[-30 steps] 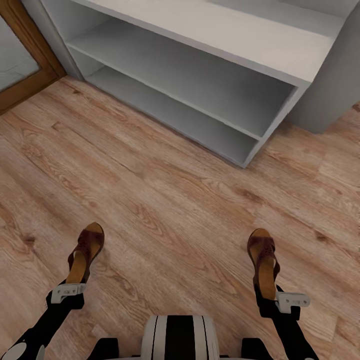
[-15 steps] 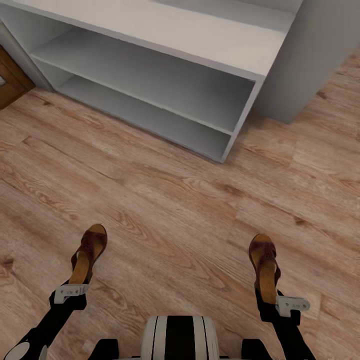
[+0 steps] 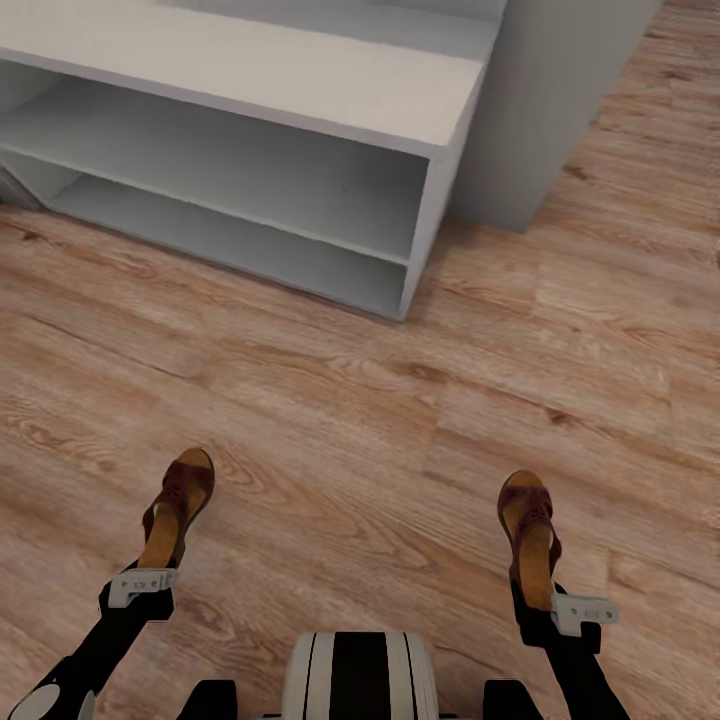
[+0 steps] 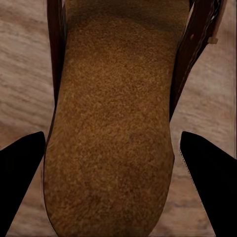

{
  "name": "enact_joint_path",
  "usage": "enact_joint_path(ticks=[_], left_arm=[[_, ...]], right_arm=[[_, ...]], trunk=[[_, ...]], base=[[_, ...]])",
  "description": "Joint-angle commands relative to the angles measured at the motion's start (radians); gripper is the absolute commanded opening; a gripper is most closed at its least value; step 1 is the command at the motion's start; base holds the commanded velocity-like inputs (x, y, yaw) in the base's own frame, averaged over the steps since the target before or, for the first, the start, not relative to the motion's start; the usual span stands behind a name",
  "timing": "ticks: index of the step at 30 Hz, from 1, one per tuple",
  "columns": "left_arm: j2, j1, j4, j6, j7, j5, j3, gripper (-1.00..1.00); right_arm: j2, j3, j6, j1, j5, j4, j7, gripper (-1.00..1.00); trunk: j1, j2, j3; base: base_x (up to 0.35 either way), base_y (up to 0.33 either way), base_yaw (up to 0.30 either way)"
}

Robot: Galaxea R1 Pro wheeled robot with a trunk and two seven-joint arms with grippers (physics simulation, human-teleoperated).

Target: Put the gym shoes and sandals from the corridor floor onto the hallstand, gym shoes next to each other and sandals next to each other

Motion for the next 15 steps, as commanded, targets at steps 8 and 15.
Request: enact_joint_path(ticks=[8, 15], left_arm=[[0.0, 0.0, 0.009, -0.016, 0.0, -0.002, -0.001, -1.0], [0.0, 0.0, 0.012, -0.021, 0.0, -0.002, -0.001, -1.0]], right_arm=[[0.0, 0.0, -0.001, 0.0, 0.0, 0.002, 0.001, -1.0], [0.0, 0.0, -0.001, 0.0, 0.0, 0.003, 0.0, -1.0]], trunk=[[0.0, 0.0, 0.004], [0.0, 0.0, 0.007]], base=[[0.0, 0.0, -0.275], [0.0, 0.0, -0.275]])
